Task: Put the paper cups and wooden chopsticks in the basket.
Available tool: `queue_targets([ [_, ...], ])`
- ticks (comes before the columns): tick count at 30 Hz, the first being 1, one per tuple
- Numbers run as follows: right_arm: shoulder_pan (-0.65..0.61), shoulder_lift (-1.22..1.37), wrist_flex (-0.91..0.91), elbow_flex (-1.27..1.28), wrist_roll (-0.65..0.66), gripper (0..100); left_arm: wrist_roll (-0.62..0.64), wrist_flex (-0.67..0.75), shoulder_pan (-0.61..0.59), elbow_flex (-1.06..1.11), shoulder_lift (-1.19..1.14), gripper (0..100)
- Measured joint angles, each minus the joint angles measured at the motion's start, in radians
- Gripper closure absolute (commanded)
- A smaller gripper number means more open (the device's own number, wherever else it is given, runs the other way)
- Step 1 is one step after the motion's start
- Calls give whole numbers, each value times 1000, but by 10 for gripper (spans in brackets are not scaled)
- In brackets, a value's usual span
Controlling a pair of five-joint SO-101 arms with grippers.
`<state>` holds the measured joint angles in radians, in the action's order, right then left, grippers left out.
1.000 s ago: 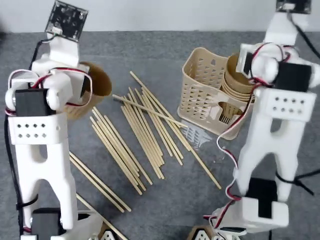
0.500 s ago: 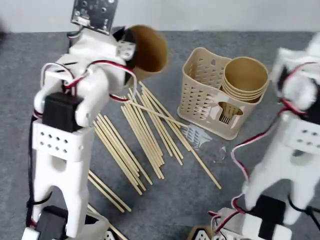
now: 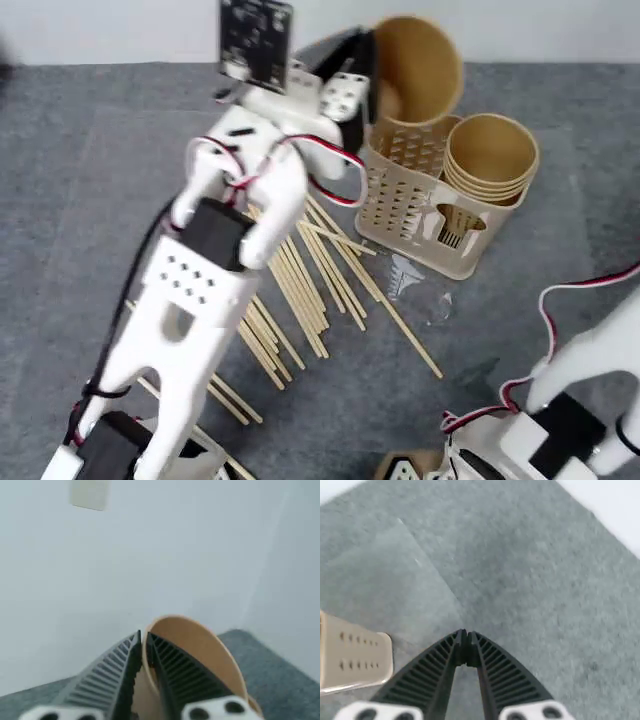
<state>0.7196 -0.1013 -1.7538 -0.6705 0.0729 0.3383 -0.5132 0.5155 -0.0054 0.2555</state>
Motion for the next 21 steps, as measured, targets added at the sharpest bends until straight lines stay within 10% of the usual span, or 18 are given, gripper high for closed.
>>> queue_targets([
  [8,3,2,0,74,3,989,51,359,72,150,-41,986],
  [21,5,5,0,123,48,989,57,414,161,124,-199,986],
])
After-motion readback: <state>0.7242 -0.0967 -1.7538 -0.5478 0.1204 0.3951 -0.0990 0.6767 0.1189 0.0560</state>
